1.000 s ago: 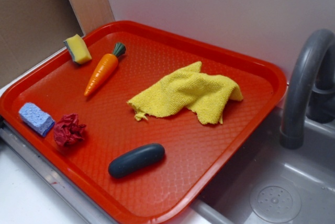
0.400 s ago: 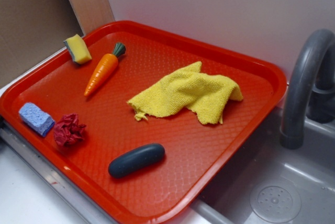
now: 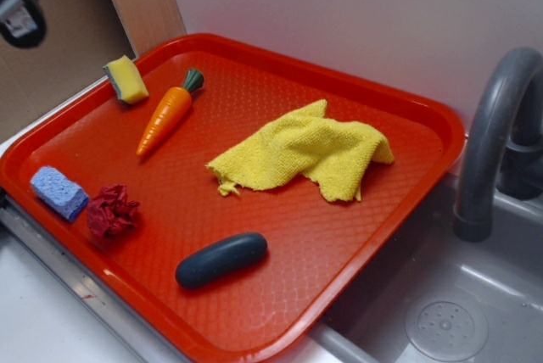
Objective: Grab the plastic pickle.
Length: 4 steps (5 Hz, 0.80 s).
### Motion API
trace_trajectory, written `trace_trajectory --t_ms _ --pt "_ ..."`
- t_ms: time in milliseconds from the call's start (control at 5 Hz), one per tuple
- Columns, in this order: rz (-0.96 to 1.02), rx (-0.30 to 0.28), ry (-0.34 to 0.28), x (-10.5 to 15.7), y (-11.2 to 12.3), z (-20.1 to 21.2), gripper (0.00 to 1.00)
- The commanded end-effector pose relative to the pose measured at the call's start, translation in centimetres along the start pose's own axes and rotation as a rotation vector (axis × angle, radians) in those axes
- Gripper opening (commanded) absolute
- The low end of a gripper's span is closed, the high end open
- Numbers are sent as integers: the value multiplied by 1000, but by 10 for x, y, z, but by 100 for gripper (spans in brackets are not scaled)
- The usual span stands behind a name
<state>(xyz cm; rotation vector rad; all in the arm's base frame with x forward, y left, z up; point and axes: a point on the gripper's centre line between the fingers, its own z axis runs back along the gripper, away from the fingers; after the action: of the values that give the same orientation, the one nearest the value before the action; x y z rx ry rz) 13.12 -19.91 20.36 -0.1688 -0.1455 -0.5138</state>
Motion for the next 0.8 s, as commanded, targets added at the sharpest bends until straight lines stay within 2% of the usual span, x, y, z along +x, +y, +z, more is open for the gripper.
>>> trace_trajectory --t_ms 0,400,600 --pt "-117 -25 45 -1 -50 -35 100" --pt "-160 -88 196 0 -63 -99 100" --pt "-216 -82 224 2 -76 -121 100"
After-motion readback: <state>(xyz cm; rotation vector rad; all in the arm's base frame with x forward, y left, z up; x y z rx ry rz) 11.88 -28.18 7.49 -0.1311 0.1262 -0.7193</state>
